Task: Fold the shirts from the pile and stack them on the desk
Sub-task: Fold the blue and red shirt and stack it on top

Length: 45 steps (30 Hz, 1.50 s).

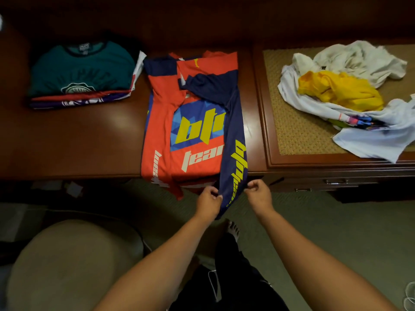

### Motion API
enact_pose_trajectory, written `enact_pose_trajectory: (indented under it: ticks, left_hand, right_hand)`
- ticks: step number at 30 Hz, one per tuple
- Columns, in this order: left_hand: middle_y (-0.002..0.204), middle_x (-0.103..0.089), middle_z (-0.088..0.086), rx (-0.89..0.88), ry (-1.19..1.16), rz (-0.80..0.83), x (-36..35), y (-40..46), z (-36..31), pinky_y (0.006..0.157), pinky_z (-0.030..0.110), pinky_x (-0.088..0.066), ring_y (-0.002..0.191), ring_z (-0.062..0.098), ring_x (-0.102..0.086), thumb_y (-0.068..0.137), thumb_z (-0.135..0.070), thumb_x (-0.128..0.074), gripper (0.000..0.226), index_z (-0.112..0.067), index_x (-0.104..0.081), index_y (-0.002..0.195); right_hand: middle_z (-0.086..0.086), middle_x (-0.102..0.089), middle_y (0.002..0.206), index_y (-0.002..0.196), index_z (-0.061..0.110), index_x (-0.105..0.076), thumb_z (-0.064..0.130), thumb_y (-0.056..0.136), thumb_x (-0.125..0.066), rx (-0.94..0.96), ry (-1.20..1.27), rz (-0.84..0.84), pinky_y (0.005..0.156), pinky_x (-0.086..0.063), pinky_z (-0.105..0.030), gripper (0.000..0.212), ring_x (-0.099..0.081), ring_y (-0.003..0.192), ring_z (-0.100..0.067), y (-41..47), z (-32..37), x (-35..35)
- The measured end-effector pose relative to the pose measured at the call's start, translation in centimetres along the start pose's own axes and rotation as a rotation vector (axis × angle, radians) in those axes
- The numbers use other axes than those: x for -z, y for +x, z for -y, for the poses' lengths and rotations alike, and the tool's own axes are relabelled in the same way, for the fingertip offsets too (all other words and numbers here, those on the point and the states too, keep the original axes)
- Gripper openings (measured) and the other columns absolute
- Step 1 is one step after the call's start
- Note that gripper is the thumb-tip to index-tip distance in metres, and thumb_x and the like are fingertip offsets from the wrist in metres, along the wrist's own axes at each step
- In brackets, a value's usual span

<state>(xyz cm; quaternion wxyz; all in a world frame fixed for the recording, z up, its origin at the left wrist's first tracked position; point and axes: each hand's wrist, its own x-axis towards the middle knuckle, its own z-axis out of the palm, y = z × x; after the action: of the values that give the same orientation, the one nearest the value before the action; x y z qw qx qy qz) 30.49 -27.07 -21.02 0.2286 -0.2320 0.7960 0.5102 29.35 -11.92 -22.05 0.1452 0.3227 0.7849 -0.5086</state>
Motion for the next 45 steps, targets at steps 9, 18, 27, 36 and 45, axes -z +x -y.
enact_pose_trajectory:
  ticks: [9,18,27,36,45]
  left_hand:
    - [0.114,-0.064,0.012,-0.041,0.111,0.101,3.4,-0.2,-0.8,0.094,0.032,-0.045,0.108,0.026,-0.059,0.092,-0.012,-0.058,0.021,-0.005,-0.062,0.111]
    - [0.102,-0.066,0.015,-0.166,0.085,0.081,6.2,-0.2,-3.9,0.082,0.032,-0.048,0.091,0.026,-0.06,0.092,-0.01,-0.054,0.01,-0.011,-0.062,0.097]
    - [0.094,-0.063,0.009,-0.147,0.156,0.074,5.4,7.7,-12.0,0.07,0.031,-0.044,0.083,0.025,-0.056,0.093,-0.013,-0.05,0.013,-0.012,-0.062,0.093]
    - [0.096,-0.067,0.013,-0.127,0.338,-0.024,1.4,17.9,-16.8,0.065,0.027,-0.035,0.091,0.031,-0.06,0.093,-0.021,-0.055,0.017,-0.007,-0.064,0.087]
    - [0.072,-0.055,0.012,-0.181,0.289,-0.135,2.1,20.5,-16.9,0.061,0.032,-0.03,0.073,0.029,-0.053,0.091,-0.015,-0.059,0.027,-0.012,-0.047,0.067]
  right_hand:
    - [-0.007,-0.059,0.097,0.106,0.003,-0.062,0.006,0.091,-0.058,0.009,-0.111,0.009,0.077,-0.036,-0.022,0.016,-0.052,0.091,-0.018,-3.0,0.2,0.1]
    - [-0.009,-0.063,0.104,0.099,0.011,-0.063,0.011,0.091,-0.053,0.139,-0.164,-0.029,0.076,-0.038,-0.025,0.013,-0.057,0.099,-0.024,-4.0,5.2,0.8]
    - [-0.014,-0.064,0.097,0.103,0.004,-0.061,0.005,0.091,-0.047,0.196,-0.177,-0.03,0.063,-0.038,-0.026,0.018,-0.057,0.083,-0.024,4.3,11.9,0.9]
    - [-0.003,-0.059,0.081,0.095,0.013,-0.054,0.01,0.094,-0.048,0.208,-0.269,0.012,0.059,-0.037,-0.027,0.007,-0.056,0.076,-0.021,14.9,16.6,-0.8]
    - [-0.008,-0.056,0.086,0.09,0.006,-0.051,0.004,0.092,-0.049,0.164,-0.418,0.042,0.063,-0.038,-0.026,0.003,-0.053,0.078,-0.021,18.6,18.1,-1.2]
